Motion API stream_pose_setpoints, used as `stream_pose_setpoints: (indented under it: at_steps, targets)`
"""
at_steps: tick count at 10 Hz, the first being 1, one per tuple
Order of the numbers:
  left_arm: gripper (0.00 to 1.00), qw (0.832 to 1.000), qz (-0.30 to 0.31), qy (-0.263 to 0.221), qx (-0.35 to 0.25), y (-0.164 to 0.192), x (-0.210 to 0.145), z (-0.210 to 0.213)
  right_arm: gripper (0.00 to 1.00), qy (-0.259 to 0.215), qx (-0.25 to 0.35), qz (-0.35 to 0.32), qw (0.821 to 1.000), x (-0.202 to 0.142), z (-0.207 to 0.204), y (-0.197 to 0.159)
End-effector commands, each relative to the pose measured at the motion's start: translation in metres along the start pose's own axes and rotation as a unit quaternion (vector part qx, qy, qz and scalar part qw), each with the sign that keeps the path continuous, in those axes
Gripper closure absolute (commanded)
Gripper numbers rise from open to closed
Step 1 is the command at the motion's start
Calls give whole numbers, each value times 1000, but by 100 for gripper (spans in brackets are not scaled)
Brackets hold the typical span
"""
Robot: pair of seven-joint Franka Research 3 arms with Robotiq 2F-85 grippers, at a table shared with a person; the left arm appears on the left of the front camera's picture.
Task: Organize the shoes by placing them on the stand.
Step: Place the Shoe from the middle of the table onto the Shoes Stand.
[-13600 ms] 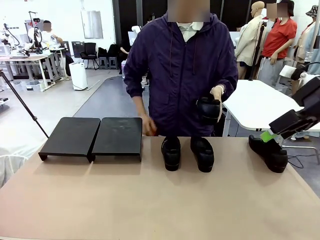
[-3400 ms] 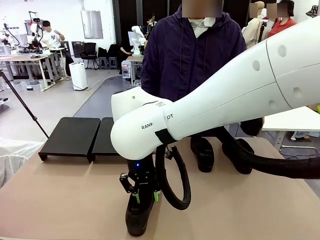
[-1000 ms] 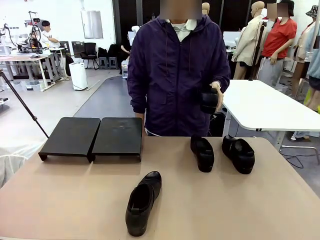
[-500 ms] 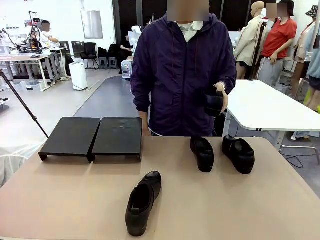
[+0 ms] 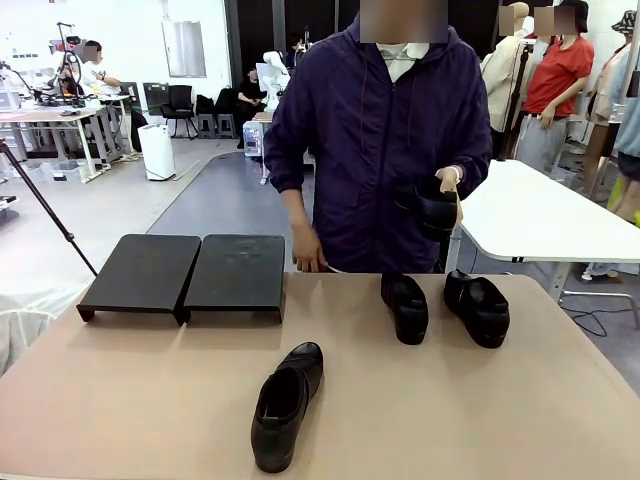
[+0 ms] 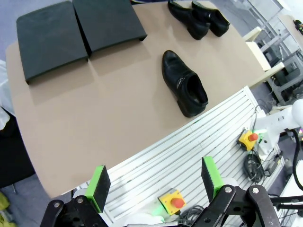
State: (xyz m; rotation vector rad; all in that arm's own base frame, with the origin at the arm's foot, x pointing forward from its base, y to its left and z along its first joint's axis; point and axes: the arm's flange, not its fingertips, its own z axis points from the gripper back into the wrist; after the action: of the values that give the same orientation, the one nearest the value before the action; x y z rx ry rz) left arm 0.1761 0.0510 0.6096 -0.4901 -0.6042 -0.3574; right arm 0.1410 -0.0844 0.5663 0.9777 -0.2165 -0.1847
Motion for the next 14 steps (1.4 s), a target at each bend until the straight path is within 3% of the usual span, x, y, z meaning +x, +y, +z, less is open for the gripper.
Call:
stream_pose_setpoints:
  at_steps: [1, 5, 7, 8, 10, 12, 14]
  targets:
    - [0, 1000, -7, -1, -7, -1, -1, 1, 0, 1, 8, 15, 1000, 0, 2, 2]
    - [0, 1000, 0, 0, 0, 0, 0, 0, 0, 1, 8, 15, 1000, 0, 2, 2]
    - [0, 991, -37, 122, 28, -52, 52, -34, 0, 1, 8, 15, 1000, 0, 2, 2]
    - [0, 972, -77, 206, 82, -109, 81, -91, 0, 1, 8, 15, 1000, 0, 2, 2]
    - [0, 912, -222, 341, 48, -189, 92, -207, 0, 1, 8, 15, 1000, 0, 2, 2]
    - [0, 898, -248, 362, 13, -232, 76, -288, 0, 1, 8, 15, 1000, 0, 2, 2]
    - [0, 927, -249, 279, 29, -260, 78, -327, 0, 1, 8, 15, 1000, 0, 2, 2]
